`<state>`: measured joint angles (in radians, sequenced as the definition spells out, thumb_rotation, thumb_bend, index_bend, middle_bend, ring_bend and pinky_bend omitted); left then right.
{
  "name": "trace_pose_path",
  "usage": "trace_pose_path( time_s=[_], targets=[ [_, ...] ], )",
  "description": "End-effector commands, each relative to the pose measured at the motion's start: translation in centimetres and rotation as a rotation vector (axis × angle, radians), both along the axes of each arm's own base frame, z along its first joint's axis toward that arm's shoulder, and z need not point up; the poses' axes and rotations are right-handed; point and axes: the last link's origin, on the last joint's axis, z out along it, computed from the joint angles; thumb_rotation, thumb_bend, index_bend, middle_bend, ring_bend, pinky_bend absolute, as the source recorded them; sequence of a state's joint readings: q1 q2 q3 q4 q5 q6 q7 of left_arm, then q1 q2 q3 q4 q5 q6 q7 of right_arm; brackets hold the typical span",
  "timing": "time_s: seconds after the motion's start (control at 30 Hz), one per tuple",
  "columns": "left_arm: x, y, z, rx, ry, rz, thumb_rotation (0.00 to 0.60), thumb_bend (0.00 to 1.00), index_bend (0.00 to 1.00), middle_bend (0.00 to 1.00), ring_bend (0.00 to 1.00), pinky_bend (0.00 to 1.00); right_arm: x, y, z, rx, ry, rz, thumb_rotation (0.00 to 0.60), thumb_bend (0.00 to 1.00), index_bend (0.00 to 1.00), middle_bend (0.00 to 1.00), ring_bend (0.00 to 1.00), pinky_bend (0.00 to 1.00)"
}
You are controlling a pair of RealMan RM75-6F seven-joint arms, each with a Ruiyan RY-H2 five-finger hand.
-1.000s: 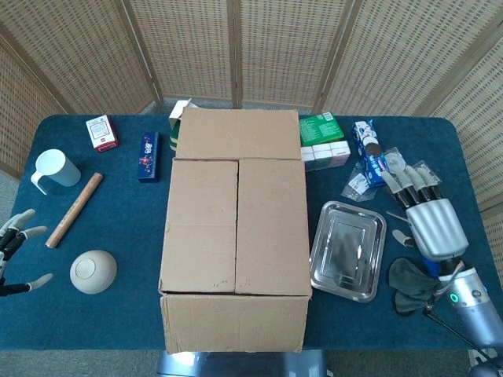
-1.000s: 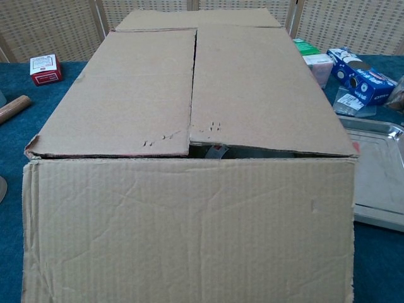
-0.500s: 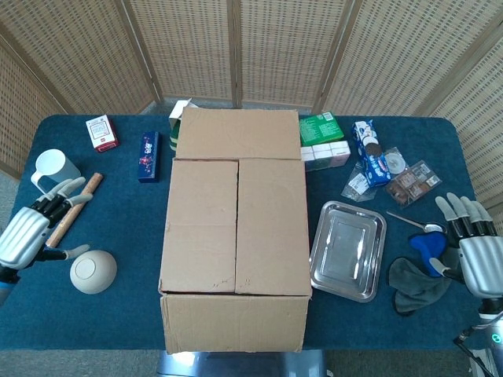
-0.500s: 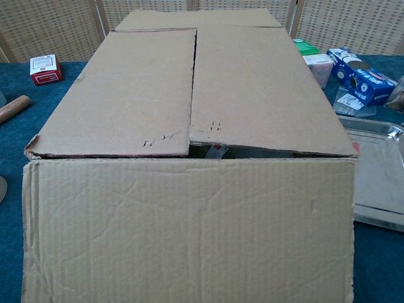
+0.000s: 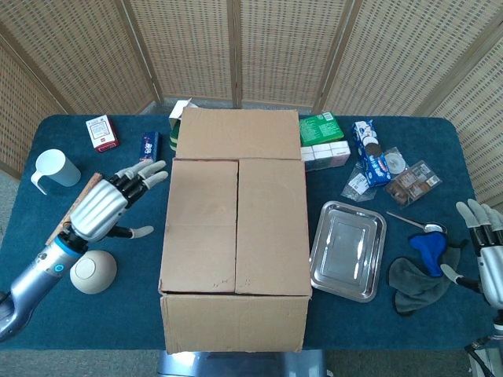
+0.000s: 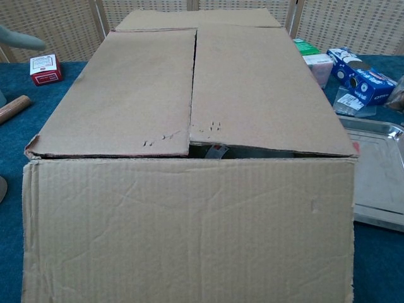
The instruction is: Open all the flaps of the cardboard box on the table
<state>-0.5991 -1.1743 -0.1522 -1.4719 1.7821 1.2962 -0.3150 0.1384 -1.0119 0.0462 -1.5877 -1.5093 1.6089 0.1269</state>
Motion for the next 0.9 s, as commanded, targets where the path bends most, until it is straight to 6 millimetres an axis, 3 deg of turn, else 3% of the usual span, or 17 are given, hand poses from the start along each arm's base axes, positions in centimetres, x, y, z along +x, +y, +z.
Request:
trace_pose_path(
  time_s=[0.03,0.23,0.37,0.47,0.9],
  targets=[
    [2.0,0.8,-1.5,-0.012,0.012,-0.024,0.6,0.39,0.01,0.0,0.0,0.19,-0.1,0.0,0.2,-0.004,-0.009,-0.003,0.6,0.0,0.0,0.0,0.0,0.12],
    [4.8,1.5,-4.2,-0.054,0.038,-0.06,0.6,0.39,0.0,0.0,0.0,0.19,-0.3,0.1,0.7,-0.007,-0.031,-0.008,0.6,0.0,0.0,0.0,0.0,0.12],
    [7.6,1.6,-7.7,-0.107,0.039,-0.094,0.6,0.39,0.0,0.0,0.0,0.19,-0.2,0.1,0.8,-0.003,-0.051,-0.004,0.6,0.0,0.0,0.0,0.0,0.12],
    [8.9,1.9,-9.1,-0.108,0.028,-0.106,0.6,0.39,0.0,0.0,0.0,0.18,-0.3,0.1,0.7,0.004,-0.057,-0.003,0.6,0.0,0.0,0.0,0.0,0.12],
    [11.8,2.6,-11.7,-0.101,0.02,-0.134,0.6,0.39,0.0,0.0,0.0,0.18,-0.2,0.2,0.9,0.01,-0.083,0.006,0.6,0.0,0.0,0.0,0.0,0.12]
  ],
)
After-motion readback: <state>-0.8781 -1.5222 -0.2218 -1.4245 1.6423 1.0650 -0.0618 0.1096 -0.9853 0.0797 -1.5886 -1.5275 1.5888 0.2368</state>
